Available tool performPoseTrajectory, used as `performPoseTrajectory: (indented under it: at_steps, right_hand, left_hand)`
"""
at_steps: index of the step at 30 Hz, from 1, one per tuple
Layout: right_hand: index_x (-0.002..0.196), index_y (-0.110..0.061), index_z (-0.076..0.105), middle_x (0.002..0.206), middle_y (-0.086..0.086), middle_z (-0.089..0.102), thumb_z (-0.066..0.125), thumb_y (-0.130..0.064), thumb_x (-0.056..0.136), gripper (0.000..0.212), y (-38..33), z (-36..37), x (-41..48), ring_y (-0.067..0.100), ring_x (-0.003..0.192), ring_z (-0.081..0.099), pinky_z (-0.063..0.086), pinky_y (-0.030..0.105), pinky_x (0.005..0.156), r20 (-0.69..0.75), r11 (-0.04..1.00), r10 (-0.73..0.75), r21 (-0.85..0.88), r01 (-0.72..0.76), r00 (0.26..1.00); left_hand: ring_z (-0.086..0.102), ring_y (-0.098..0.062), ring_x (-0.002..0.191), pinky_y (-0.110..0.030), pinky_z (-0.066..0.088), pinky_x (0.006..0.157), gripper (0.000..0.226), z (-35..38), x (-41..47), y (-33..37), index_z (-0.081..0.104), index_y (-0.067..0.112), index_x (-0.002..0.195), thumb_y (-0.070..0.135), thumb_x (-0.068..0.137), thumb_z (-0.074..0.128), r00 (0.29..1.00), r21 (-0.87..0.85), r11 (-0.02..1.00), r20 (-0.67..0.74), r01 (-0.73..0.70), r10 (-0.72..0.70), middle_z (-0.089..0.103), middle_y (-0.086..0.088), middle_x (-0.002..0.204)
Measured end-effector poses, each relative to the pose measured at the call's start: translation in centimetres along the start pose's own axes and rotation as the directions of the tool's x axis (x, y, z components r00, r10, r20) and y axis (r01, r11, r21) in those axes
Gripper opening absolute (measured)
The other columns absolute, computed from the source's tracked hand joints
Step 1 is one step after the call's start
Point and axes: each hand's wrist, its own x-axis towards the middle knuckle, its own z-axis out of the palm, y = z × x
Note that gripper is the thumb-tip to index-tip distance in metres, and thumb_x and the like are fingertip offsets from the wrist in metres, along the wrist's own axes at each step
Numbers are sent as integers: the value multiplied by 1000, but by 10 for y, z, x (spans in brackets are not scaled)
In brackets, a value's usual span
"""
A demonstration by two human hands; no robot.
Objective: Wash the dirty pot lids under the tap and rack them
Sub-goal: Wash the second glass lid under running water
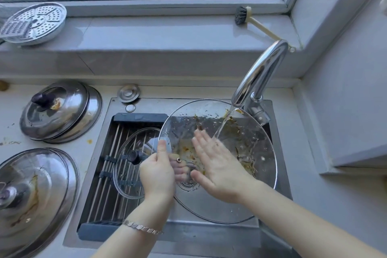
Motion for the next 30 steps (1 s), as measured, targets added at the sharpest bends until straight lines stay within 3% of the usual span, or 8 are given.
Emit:
performPoseTrajectory:
  at_steps: [2, 7, 11, 15, 19, 23, 28, 30]
  right_hand:
    - [145, -6, 14, 153, 13, 19, 6, -54, 95, 69, -6, 8, -10, 20, 143, 13, 9, 33, 111, 54, 996, -67, -51, 70, 996]
    - [146, -6, 20, 151, 11, 23, 8, -51, 97, 68, 4, 2, -25, 18, 140, 16, 16, 36, 107, 53, 989, 75, -129, -68, 996]
    - [146, -6, 21, 151, 11, 23, 9, -53, 97, 69, 1, 10, -42, 20, 140, 21, 16, 34, 108, 130, 984, 12, -179, 12, 991]
    - [139, -13, -21, 145, 3, -32, -15, -69, 73, 87, 23, -7, -42, 20, 141, -21, -17, 25, 110, 121, 969, 213, -152, -194, 969]
    - [147, -6, 11, 154, 14, 8, 2, -57, 93, 75, -1, 3, -43, 28, 143, 12, 2, 30, 112, 137, 986, 85, -157, -63, 987]
    - [135, -18, -26, 144, 2, -33, -11, -65, 73, 79, 17, -14, -34, 15, 139, -28, -20, 25, 112, 136, 967, 254, -50, -250, 957]
    - [140, -12, -14, 153, 8, -18, -12, -58, 83, 73, -16, 5, -34, 22, 143, -14, -15, 26, 112, 69, 997, 71, -29, -70, 995]
    - [141, -16, -18, 150, 4, -26, -4, -55, 90, 66, -5, 0, -29, 16, 142, -19, -20, 25, 112, 90, 979, 202, -9, -202, 975]
  left_hand:
    - [57, -13, 32, -18, 43, 31, 53, -4, 1, -1, 58, -7, 71, 37, 96, 43, 1000, 0, 1000, -24, -8, 8, 59, -19, 57]
    - [58, -12, 33, -18, 44, 31, 54, -10, 2, 3, 58, -8, 73, 40, 95, 44, 997, -29, 999, -63, -41, 39, 60, -19, 59]
    - [60, -14, 35, -20, 46, 32, 53, -16, 6, 4, 59, -2, 68, 42, 94, 45, 989, -43, 996, -128, -73, 67, 62, -12, 51]
    - [60, -13, 35, -20, 47, 33, 51, -21, 10, 5, 57, 1, 65, 41, 94, 45, 982, -93, 994, -183, -64, 46, 61, -9, 47]
    - [61, -12, 36, -20, 48, 33, 51, -22, 8, 3, 58, 2, 66, 42, 94, 45, 980, -87, 995, -194, -56, 38, 62, -13, 55]
    - [60, -11, 35, -18, 47, 33, 51, -22, 4, 4, 55, -1, 68, 40, 95, 44, 983, -118, 992, -185, -42, 19, 62, -13, 50]
    - [58, -10, 33, -19, 46, 32, 50, -21, 0, -2, 56, 0, 67, 41, 95, 45, 986, -88, 996, -169, -25, 10, 58, 1, 36]
    - [57, -11, 31, -19, 43, 30, 52, -21, -1, -4, 54, -1, 67, 41, 95, 44, 987, -102, 995, -158, -19, 2, 56, 0, 34]
